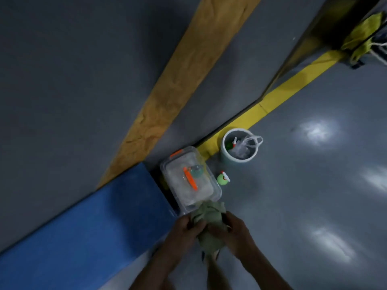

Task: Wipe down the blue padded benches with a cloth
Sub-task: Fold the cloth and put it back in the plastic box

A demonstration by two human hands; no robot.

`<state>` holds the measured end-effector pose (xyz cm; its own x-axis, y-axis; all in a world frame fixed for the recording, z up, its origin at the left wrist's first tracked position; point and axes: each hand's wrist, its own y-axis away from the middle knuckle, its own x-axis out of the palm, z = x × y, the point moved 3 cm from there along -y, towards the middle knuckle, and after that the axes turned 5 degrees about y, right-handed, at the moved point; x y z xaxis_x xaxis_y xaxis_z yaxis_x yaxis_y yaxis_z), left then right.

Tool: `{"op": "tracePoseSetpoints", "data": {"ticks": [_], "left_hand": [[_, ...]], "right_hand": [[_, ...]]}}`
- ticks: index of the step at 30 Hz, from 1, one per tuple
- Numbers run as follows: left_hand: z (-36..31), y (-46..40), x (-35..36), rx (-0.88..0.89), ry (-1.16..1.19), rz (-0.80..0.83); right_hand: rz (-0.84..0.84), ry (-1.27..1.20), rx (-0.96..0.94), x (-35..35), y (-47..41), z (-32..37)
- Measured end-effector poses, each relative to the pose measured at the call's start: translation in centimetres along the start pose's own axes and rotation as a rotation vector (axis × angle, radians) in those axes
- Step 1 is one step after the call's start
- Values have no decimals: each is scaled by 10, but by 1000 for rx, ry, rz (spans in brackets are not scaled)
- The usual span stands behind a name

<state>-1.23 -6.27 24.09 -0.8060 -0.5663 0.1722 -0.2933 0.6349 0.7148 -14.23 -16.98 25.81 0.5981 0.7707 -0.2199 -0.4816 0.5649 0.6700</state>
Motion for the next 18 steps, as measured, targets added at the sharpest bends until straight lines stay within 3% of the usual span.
{"op": "tracePoseSetpoints", "data": {"ticks": [4, 11, 18], "left_hand": [[27, -59, -11, -4, -28, -154], [91, -142, -50, -22, -63, -239], [136, -195, -55, 28, -337, -113]], "right_hand": [[11, 138, 100, -8, -74, -34], [-9, 351, 231, 19, -201, -133], [7, 490, 221, 54, -292, -193]]}}
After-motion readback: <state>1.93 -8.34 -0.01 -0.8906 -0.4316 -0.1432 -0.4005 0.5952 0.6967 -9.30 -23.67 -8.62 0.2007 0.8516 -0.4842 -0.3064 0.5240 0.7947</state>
